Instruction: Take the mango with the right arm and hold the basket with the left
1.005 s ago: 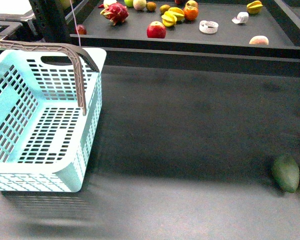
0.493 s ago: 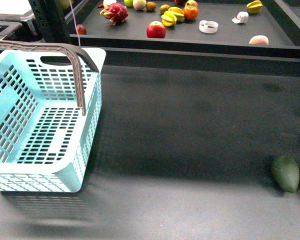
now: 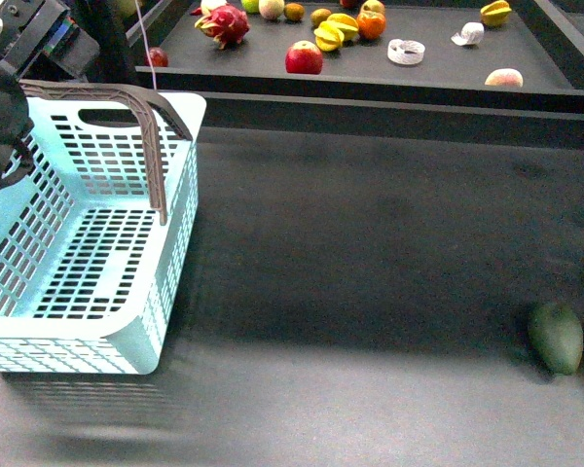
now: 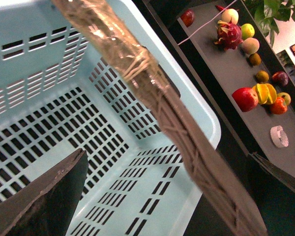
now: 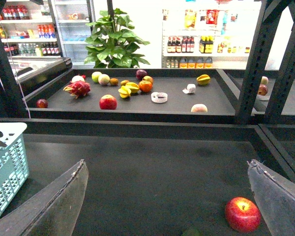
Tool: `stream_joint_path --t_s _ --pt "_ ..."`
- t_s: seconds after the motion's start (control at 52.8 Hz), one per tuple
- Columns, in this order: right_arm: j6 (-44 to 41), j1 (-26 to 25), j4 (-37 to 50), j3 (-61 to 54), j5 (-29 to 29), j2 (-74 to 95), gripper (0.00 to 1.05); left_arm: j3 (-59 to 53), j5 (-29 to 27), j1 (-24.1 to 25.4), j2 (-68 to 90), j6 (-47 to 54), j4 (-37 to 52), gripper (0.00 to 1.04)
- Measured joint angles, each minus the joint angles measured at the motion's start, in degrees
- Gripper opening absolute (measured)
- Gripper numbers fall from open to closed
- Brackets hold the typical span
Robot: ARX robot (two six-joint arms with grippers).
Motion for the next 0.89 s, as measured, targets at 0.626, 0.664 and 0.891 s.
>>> stream_joint_path --t_s 0.626,0.664,0.891 --pt "0.0 0.0 0.0 0.0 0.0 0.0 0.97 13.4 3.5 3.3 10.7 -5.5 1.1 0.64" --pt "0.0 0.0 0.0 0.0 0.0 0.0 0.97 13.4 3.5 3.3 10.9 -5.6 1.1 0.57" --pt "0.0 0.0 0.0 0.0 0.0 0.0 0.97 12.0 5.3 1.5 10.0 -9.0 1.6 0.13"
